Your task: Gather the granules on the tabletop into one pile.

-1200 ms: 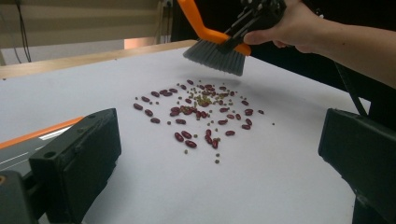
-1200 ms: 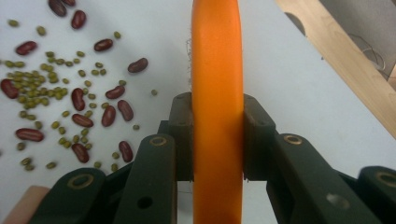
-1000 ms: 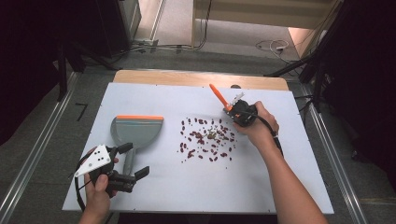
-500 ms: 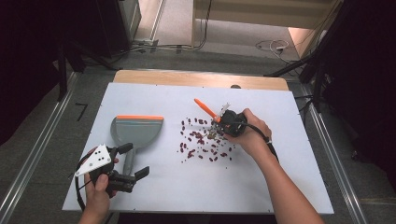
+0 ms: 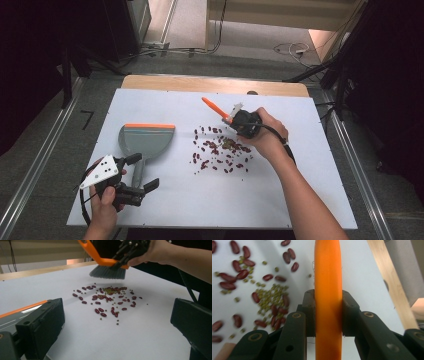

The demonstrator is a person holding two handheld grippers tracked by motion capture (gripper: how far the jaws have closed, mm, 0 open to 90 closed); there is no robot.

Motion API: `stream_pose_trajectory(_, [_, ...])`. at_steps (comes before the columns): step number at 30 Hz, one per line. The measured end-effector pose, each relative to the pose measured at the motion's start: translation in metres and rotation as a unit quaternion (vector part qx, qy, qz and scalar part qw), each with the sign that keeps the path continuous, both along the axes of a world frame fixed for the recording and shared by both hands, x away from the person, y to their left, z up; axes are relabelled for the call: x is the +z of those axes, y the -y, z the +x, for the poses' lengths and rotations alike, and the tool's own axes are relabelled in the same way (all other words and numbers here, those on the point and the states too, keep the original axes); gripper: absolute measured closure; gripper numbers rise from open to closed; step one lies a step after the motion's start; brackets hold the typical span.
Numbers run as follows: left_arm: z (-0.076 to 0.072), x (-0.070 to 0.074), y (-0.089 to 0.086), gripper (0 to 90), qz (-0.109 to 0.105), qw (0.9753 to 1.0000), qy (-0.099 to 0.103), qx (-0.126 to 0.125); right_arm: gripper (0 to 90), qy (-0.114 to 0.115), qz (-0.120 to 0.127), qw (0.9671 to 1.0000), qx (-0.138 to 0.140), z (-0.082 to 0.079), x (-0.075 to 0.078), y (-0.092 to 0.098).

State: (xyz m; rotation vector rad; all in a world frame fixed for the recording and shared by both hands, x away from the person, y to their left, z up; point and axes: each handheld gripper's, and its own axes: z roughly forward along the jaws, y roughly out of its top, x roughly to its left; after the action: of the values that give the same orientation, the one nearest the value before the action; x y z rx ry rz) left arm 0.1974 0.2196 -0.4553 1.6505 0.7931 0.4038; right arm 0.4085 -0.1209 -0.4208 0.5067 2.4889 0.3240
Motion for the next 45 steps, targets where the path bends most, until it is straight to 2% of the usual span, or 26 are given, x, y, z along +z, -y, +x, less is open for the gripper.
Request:
stream_pose_trajectory(3, [0.000,-0.001,0.000,0.2,0.000,1.0000,-0.001,0.000,68.8,0.007,-0.028,0.9994,0.018,0.010,-0.010,-0.016])
stream_pose_trajectory(5, [0.000,-0.001,-0.001,0.2,-0.001,1.0000,-0.001,-0.001,68.8,0.003,-0.042,0.9988,0.024,0.015,-0.018,-0.023])
stream_pose_trajectory(6, [0.000,-0.001,-0.001,0.2,-0.001,1.0000,-0.001,-0.002,68.8,-0.011,-0.037,0.9989,0.026,0.015,-0.020,-0.025])
stream_pose_trajectory(7, [0.000,-0.001,0.000,0.3,0.000,1.0000,-0.002,-0.002,68.9,-0.009,-0.031,0.9990,0.031,0.015,-0.020,-0.026])
stream_pose_trajectory(10, [0.000,-0.002,-0.001,0.2,0.001,1.0000,-0.003,-0.004,68.9,-0.020,-0.044,0.9981,0.039,0.007,-0.021,-0.028])
stream_pose_trajectory(11, [0.001,-0.003,-0.001,0.3,0.000,1.0000,-0.004,-0.003,68.9,-0.020,-0.043,0.9980,0.043,0.005,-0.020,-0.027])
stream_pose_trajectory(16, [0.000,-0.001,0.000,0.2,-0.001,1.0000,-0.004,-0.003,68.9,-0.051,-0.031,0.9960,0.066,-0.013,-0.016,-0.021])
stream_pose_trajectory(17, [0.000,-0.001,0.000,0.2,-0.001,1.0000,-0.003,-0.004,68.9,-0.049,-0.032,0.9960,0.068,-0.016,-0.016,-0.020])
stream_pose_trajectory(20, [0.000,-0.001,0.001,0.2,-0.001,1.0000,-0.004,-0.003,68.9,-0.064,-0.022,0.9951,0.071,-0.019,-0.011,-0.016])
stream_pose_trajectory(23, [0.000,-0.001,0.003,0.3,0.000,1.0000,-0.004,-0.004,68.8,-0.045,-0.004,0.9967,0.068,-0.015,-0.002,-0.015])
stream_pose_trajectory(24, [0.000,-0.001,0.003,0.3,0.001,1.0000,-0.003,-0.005,68.8,-0.031,0.001,0.9969,0.072,-0.012,0.001,-0.017])
stream_pose_trajectory(27, [0.000,-0.002,0.002,0.3,0.002,1.0000,-0.004,-0.004,68.8,-0.010,0.004,0.9966,0.081,-0.002,0.005,-0.031])
stream_pose_trajectory(30, [0.000,-0.002,0.000,0.2,0.002,1.0000,-0.004,-0.004,68.8,0.014,-0.011,0.9934,0.114,0.009,0.002,-0.051])
stream_pose_trajectory(32, [-0.001,-0.002,-0.003,0.2,-0.003,1.0000,-0.003,-0.001,68.8,0.010,-0.017,0.9920,0.124,0.015,-0.003,-0.064])
stream_pose_trajectory(34, [-0.002,-0.002,-0.005,0.3,-0.004,1.0000,-0.003,0.001,68.8,0.011,-0.033,0.9907,0.132,0.019,-0.012,-0.074])
stream_pose_trajectory(35, [-0.002,-0.002,-0.005,0.3,-0.006,1.0000,-0.002,0.002,68.8,0.001,-0.042,0.9902,0.133,0.019,-0.018,-0.079])
stream_pose_trajectory(36, [-0.002,-0.002,-0.006,0.2,-0.006,1.0000,-0.003,0.002,68.8,0.004,-0.048,0.9893,0.138,0.019,-0.020,-0.080])
stream_pose_trajectory(37, [-0.002,-0.002,-0.006,0.3,-0.006,1.0000,-0.003,0.002,68.8,-0.002,-0.038,0.9890,0.143,0.018,-0.021,-0.082])
stream_pose_trajectory(39, [-0.003,-0.003,-0.007,0.2,-0.007,1.0000,-0.003,0.002,68.9,-0.002,-0.056,0.9879,0.145,0.013,-0.022,-0.084])
stream_pose_trajectory(43, [-0.003,-0.002,-0.006,0.3,-0.007,1.0000,-0.003,0.003,68.9,-0.023,-0.056,0.9836,0.170,0.000,-0.018,-0.078])
stream_pose_trajectory(44, [-0.003,-0.001,-0.006,0.3,-0.005,1.0000,-0.003,0.003,68.9,-0.029,-0.057,0.9816,0.180,-0.005,-0.018,-0.075])
stream_pose_trajectory(45, [-0.003,-0.001,-0.005,0.2,-0.004,1.0000,-0.002,0.003,68.9,-0.029,-0.056,0.9806,0.186,-0.009,-0.018,-0.073])
